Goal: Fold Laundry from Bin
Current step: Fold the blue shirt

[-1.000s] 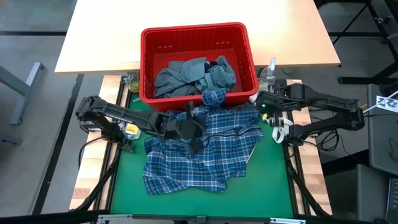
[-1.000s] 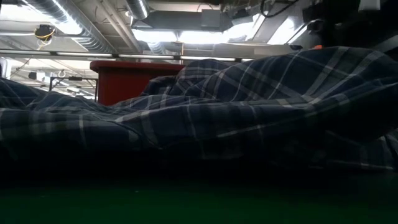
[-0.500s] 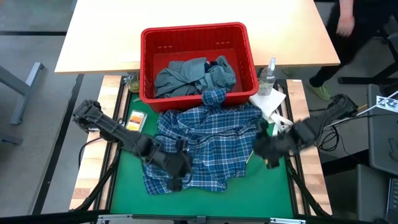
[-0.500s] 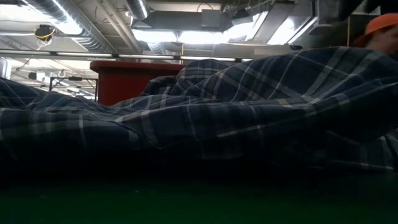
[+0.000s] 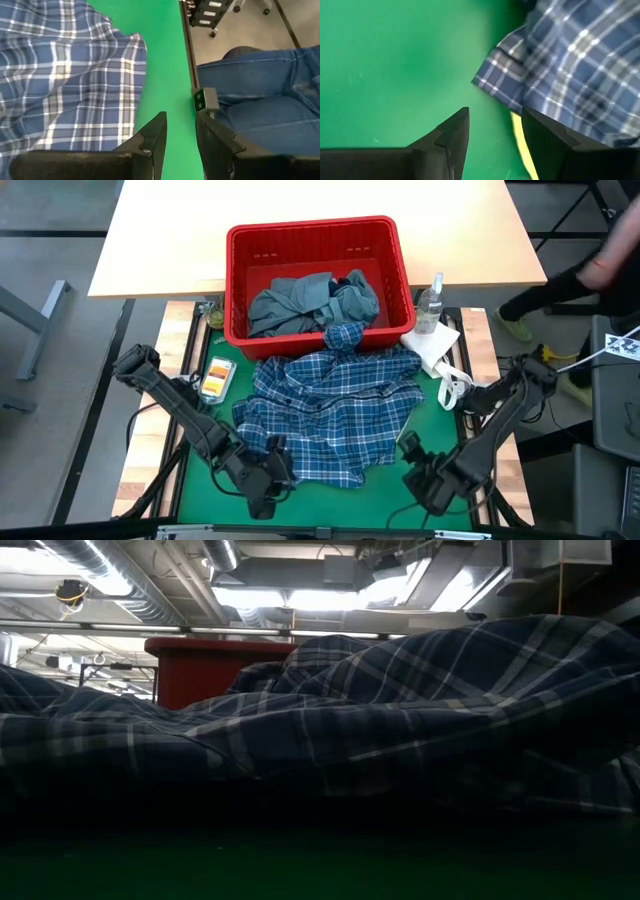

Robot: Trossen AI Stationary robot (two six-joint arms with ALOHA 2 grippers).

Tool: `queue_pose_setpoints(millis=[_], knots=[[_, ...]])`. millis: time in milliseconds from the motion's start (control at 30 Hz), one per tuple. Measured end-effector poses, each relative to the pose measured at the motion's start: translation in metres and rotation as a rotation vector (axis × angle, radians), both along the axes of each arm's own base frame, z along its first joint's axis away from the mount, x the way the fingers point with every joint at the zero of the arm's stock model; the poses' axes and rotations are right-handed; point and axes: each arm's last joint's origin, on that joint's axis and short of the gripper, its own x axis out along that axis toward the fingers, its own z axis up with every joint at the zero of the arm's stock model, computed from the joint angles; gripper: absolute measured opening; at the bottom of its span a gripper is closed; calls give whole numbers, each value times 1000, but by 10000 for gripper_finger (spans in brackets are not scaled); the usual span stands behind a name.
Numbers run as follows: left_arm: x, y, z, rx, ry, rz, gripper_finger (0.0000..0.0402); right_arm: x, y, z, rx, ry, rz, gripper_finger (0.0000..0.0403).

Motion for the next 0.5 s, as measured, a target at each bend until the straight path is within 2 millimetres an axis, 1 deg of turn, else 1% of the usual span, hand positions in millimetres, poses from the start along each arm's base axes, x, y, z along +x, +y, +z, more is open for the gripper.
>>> queue_pose_setpoints(millis=[167,367,500], knots=[[-1,-4,1,11,-35,16,98,7,7,-19,-54,49,15,182],[-1,-4,3,11,-56,29,98,18,18,-38,-116,5,99,182],[-1,-4,3,12,-56,29,98,25,12,-44,-142,37,88,182]])
